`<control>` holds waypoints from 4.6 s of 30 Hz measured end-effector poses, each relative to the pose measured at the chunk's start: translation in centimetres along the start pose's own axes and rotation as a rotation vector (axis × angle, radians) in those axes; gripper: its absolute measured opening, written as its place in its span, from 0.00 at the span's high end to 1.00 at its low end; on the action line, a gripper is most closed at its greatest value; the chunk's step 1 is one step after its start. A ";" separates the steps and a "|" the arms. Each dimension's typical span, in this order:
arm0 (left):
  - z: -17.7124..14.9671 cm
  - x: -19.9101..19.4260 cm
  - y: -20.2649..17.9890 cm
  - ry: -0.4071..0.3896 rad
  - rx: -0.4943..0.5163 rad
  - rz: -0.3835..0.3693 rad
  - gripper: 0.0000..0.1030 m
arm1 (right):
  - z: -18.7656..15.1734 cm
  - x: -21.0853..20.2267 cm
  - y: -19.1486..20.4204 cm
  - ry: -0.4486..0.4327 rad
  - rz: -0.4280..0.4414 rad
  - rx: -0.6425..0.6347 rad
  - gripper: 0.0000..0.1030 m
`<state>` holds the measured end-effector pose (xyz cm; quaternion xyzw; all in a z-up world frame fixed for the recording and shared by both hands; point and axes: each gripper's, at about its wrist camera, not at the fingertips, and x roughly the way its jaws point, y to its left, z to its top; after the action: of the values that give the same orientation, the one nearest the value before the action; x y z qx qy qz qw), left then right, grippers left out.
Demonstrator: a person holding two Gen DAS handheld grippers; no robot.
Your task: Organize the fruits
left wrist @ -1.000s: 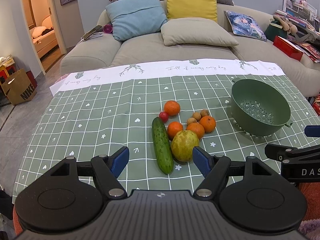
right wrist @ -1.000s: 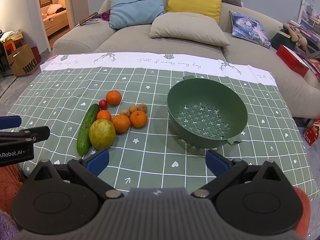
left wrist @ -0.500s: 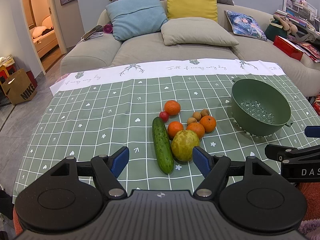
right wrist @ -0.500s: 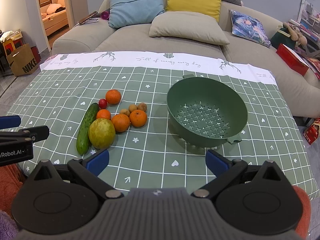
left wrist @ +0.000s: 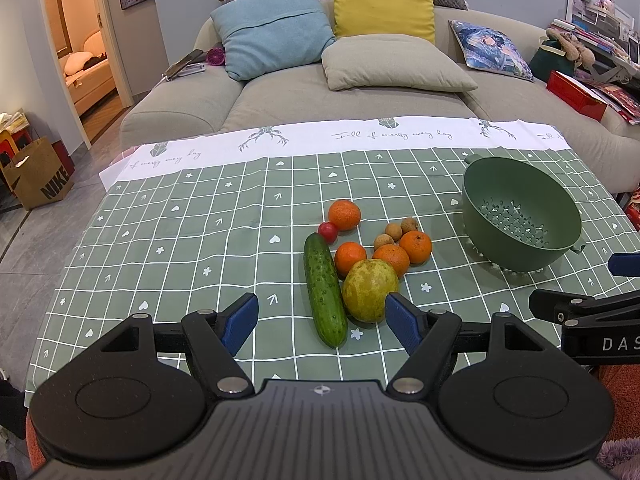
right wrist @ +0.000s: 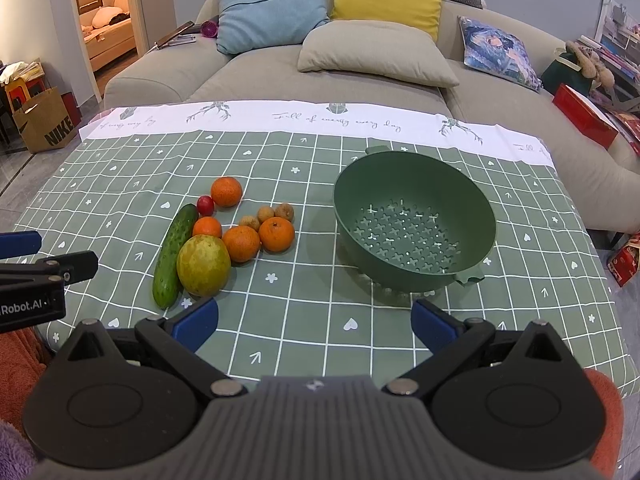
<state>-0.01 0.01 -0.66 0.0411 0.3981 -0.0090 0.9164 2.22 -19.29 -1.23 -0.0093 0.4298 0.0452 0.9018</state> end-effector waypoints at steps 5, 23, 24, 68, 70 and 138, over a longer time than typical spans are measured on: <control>0.0 0.6 0.1 0.007 0.004 -0.032 0.18 | -0.1 0.5 0.0 -0.002 0.023 0.002 0.04; 1.5 6.7 2.8 0.164 -0.033 -0.156 0.45 | 1.3 6.5 2.2 0.012 0.281 -0.073 0.28; 1.6 7.2 3.0 0.172 -0.043 -0.163 0.45 | 1.4 7.0 2.5 0.017 0.282 -0.075 0.30; 3.6 21.5 4.4 0.459 -0.219 -0.172 0.53 | 1.8 17.8 1.3 0.322 0.347 0.182 0.41; 3.6 21.7 4.2 0.460 -0.208 -0.171 0.56 | 1.5 17.6 0.7 0.323 0.340 0.189 0.41; 11.0 20.6 -15.8 0.579 0.045 -0.432 0.60 | 3.7 16.4 -12.3 0.299 0.257 -0.150 0.41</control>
<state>21.29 -16.29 -9.27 -0.0228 0.6405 -0.1992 0.7414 16.43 -30.16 -11.90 -0.0279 0.5519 0.1897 0.8116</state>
